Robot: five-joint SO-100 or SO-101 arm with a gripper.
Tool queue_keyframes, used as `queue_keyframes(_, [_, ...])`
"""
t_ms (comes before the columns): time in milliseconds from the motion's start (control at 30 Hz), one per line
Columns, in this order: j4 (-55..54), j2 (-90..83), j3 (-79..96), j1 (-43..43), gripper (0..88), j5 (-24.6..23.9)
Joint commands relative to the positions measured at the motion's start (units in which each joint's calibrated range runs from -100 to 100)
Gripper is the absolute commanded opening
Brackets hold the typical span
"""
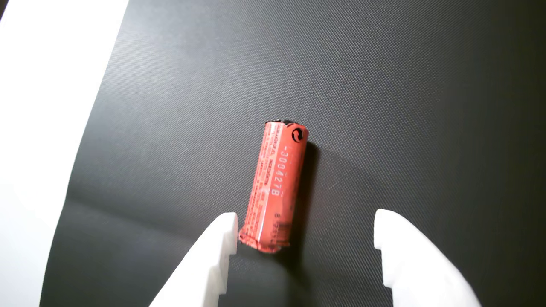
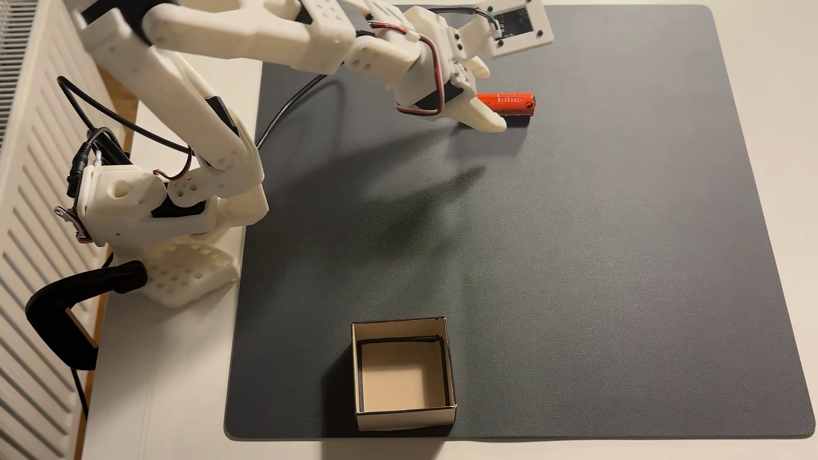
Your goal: Pick the red object and place it in the box
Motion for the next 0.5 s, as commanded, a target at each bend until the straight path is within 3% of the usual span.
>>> queue_keyframes(0, [-0.66,3.40,-5.29,-1.19,24.9,-0.29])
queue_keyframes(467, [-0.74,15.56,-14.63,-1.34,24.9,-0.34])
